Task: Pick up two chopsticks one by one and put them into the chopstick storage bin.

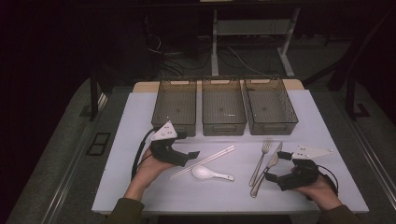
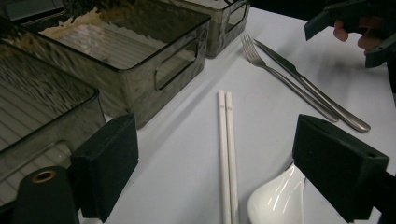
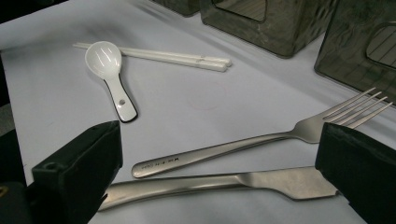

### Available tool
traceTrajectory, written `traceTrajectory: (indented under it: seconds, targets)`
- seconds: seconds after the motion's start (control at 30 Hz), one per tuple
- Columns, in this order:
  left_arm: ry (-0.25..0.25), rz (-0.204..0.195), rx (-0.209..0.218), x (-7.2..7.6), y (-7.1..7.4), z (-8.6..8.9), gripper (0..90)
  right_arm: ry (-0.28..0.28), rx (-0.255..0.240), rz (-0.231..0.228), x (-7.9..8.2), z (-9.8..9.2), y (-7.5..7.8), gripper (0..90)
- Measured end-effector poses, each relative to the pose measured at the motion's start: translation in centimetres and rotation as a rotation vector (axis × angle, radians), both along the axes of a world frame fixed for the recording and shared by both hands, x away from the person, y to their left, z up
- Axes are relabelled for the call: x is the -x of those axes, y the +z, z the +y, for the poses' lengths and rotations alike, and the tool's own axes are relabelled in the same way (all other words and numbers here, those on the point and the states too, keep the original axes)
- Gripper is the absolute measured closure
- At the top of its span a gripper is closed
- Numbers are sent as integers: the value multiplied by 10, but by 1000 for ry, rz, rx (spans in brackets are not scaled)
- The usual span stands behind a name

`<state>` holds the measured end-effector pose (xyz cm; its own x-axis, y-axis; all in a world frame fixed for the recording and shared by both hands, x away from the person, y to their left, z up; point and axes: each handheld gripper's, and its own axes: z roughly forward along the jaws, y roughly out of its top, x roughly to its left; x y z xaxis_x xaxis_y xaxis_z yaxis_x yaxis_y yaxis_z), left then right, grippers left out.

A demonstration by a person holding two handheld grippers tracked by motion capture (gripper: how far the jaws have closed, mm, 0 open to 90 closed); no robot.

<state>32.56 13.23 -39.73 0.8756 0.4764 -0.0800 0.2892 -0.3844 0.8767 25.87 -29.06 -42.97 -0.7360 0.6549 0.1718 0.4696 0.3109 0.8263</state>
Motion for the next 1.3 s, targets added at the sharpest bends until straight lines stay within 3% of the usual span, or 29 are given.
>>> traceTrajectory:
  seconds: [0.43,0.77,0.93,1.17,1.3]
  targets:
    - [-23,8,6,-15,2,-16,219,-13,1,5,-1,1,-1,7]
    - [-62,14,-5,-26,-3,-39,328,-15,1,0,-1,1,0,8]
    - [-75,23,-36,-27,-9,-45,416,-15,-1,-1,-1,0,0,7]
    - [-97,59,-126,-28,-20,-55,558,-9,-3,-7,1,-1,1,8]
    - [-100,76,-156,-28,-24,-59,611,-12,-5,-8,1,-1,2,8]
